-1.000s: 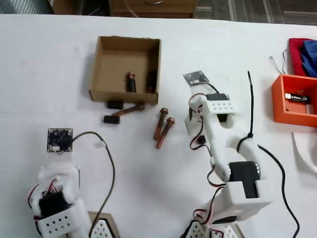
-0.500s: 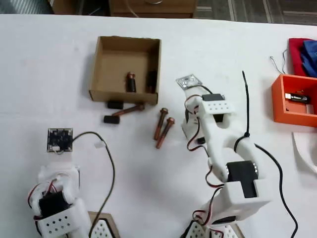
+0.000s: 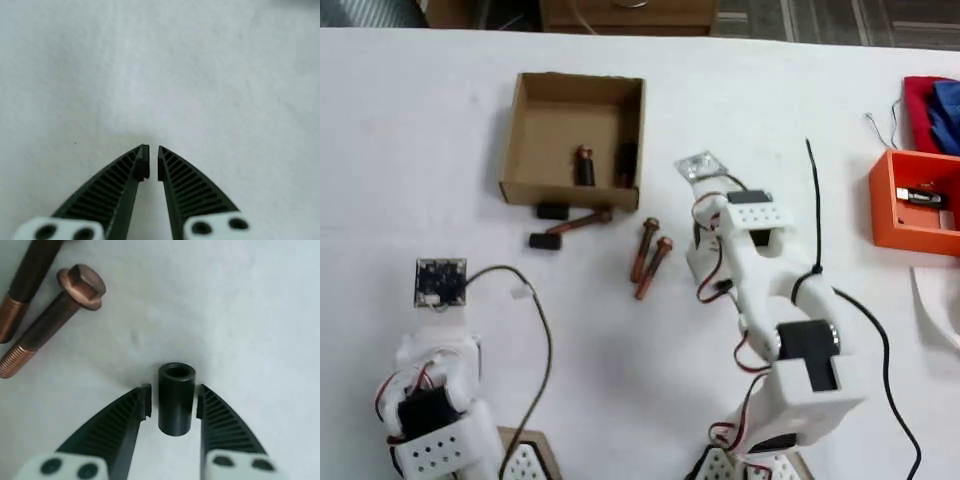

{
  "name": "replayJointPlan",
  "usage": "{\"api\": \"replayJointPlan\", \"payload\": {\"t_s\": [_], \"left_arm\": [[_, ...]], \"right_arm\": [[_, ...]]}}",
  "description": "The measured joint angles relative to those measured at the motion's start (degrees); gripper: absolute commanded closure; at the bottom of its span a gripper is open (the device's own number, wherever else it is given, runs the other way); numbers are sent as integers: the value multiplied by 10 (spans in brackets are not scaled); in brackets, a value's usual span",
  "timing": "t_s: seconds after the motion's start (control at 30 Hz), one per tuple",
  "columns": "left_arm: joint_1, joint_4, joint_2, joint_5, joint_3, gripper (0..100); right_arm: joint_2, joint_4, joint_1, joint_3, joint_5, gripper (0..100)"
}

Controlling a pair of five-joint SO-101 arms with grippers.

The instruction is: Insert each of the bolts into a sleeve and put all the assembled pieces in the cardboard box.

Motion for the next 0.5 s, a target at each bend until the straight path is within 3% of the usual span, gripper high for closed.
{"api": "replayJointPlan", "payload": {"t_s": [0.2, 0.3, 0.5], "left_arm": [[0, 0, 0, 0, 0, 942], [0, 0, 0, 0, 0, 942], [0, 0, 0, 0, 0, 942]], "right_arm": [[48, 3, -3, -36, 0, 860], [55, 4, 0, -41, 0, 991], [58, 3, 4, -48, -1, 976]]}}
